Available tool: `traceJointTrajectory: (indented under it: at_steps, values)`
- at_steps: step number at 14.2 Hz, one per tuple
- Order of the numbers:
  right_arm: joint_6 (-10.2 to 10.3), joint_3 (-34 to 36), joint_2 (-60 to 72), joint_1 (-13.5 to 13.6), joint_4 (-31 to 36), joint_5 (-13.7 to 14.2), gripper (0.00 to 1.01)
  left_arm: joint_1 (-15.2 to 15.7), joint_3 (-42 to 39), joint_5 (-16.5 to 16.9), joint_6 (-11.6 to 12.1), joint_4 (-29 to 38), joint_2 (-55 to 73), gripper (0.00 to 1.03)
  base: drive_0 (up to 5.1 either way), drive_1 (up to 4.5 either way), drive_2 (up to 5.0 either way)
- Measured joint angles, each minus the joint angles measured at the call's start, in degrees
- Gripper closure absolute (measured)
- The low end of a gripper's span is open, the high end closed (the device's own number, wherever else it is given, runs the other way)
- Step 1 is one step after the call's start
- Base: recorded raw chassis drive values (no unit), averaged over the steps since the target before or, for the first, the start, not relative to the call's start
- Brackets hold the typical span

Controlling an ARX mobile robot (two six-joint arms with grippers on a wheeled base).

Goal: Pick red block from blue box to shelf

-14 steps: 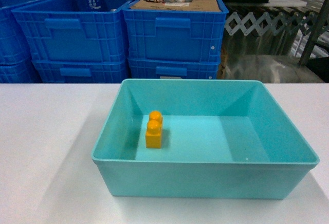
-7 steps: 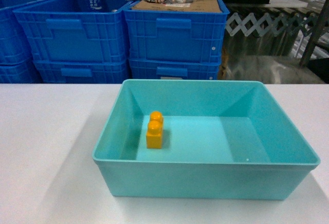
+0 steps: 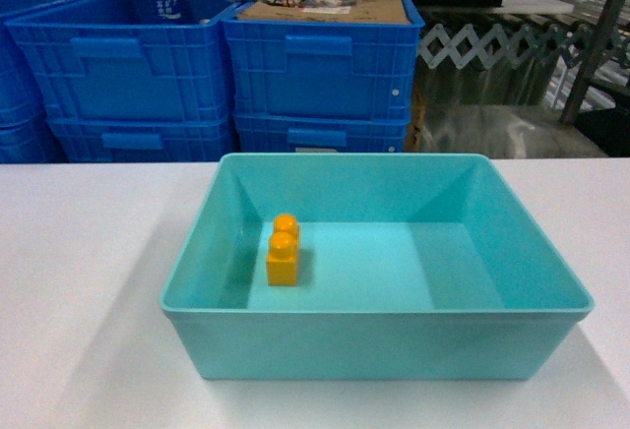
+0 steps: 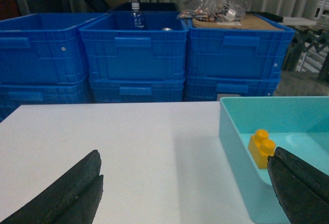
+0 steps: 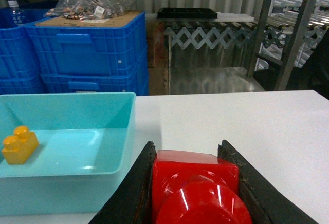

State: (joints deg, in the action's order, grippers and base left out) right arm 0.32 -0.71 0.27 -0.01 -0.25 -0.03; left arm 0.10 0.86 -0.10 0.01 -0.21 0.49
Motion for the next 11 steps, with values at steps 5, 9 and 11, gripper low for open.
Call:
traceJointTrajectory:
  at_steps: [5, 9, 11]
  values:
    - [0.0, 0.0, 0.0, 0.0, 0.0, 0.0, 0.73, -0.07, 0.0, 0.04, 0.0, 0.0, 0.0, 0.05, -1.3, -1.25, -1.3]
    - [0.0, 0.0, 0.0, 0.0, -0.02, 0.0, 0.73, -0.07, 0.0, 0.07, 0.0, 0.02, 0.0, 0.05, -1.5, -1.51, -1.5]
    - [0.0, 0.0, 0.0, 0.0, 0.0, 0.0, 0.73, -0.07, 0.0, 0.02, 0.0, 0.02, 0.0, 0.05, -1.6, -1.59, -1.6]
